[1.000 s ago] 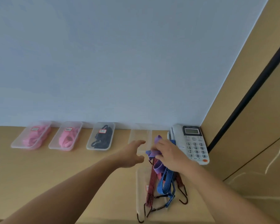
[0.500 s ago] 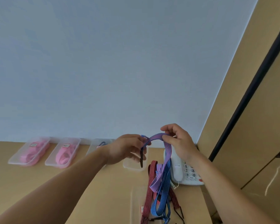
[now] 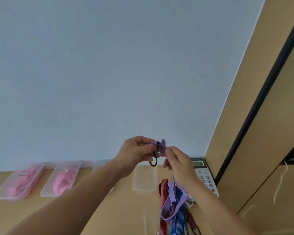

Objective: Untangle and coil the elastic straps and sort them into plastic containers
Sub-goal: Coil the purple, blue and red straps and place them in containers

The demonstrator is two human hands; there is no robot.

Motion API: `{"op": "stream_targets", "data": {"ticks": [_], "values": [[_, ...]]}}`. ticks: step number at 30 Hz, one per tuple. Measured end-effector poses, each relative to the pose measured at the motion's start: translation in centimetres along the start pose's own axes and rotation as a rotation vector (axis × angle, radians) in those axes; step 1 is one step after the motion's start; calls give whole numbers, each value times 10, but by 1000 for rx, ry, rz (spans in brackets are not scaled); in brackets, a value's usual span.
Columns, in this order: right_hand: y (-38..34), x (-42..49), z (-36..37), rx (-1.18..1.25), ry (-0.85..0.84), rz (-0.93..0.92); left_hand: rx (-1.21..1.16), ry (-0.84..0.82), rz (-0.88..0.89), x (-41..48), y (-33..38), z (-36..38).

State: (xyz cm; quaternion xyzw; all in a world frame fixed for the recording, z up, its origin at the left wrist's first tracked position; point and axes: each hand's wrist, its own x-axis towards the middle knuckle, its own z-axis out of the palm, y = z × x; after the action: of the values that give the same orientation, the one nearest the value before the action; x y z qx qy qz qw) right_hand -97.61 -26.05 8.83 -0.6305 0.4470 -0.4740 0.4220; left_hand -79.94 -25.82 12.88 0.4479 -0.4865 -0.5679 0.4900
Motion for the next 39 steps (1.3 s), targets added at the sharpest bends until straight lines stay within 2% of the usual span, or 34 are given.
{"op": "stream_targets", "data": {"ticks": [4, 9, 11, 15, 19, 21, 25, 29, 34, 39], "values": [[2, -3, 15, -21, 48, 56, 128, 128, -4, 5, -4, -1], [4, -10, 23, 355, 74, 197, 155, 132, 39, 13, -4, 0], [5, -12, 20, 419, 30, 230, 218, 139, 54, 15, -3, -3], [4, -9, 16, 234, 6, 159, 255, 205, 53, 18, -5, -6], [5, -5, 19, 186, 40, 166, 162, 258, 35, 16, -8, 4], [5, -5, 22, 206, 45, 167, 93, 208, -8, 14, -9, 6], [8, -1, 24, 206, 62, 144, -21, -33, -72, 8, -10, 3], [16, 1, 23, 107, 70, 121, -28, -18, -58, 9, -11, 6], [22, 5, 15, 1, 65, 168, 127, 5, 30, 14, -11, 8], [22, 2, 10, 36, -116, 294, 402, 21, 146, 19, -9, -1]]}}
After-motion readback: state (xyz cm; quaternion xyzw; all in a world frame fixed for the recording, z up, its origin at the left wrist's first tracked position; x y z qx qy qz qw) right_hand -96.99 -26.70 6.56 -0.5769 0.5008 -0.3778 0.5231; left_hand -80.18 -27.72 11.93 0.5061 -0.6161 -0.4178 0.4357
